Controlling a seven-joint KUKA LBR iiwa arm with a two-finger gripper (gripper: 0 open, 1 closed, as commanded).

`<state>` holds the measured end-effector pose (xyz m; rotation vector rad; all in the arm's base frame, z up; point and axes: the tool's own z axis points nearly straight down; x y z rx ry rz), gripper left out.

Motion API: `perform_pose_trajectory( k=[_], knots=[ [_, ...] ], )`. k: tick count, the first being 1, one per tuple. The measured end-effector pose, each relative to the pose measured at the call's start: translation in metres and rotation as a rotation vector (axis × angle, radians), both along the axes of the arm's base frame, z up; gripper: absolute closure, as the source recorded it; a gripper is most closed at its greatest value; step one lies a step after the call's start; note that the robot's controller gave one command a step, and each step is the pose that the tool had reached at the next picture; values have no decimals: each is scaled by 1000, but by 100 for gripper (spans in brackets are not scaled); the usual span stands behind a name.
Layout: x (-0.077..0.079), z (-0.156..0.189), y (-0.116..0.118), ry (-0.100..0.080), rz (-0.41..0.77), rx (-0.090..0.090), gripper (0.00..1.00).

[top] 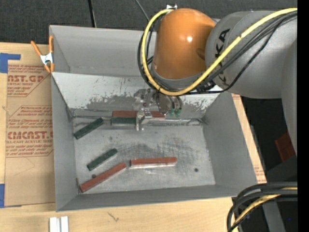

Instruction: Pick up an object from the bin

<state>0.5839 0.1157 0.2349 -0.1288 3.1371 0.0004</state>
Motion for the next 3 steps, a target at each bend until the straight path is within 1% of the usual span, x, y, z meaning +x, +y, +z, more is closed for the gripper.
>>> perform_pose_trajectory(
  k=[1,2,3],
  knots=[
    [0,0,0,1,0,1,0],
    [0,0,0,1,0,1,0],
    [-19,-58,-6,-5,10,2,0]
  ],
)
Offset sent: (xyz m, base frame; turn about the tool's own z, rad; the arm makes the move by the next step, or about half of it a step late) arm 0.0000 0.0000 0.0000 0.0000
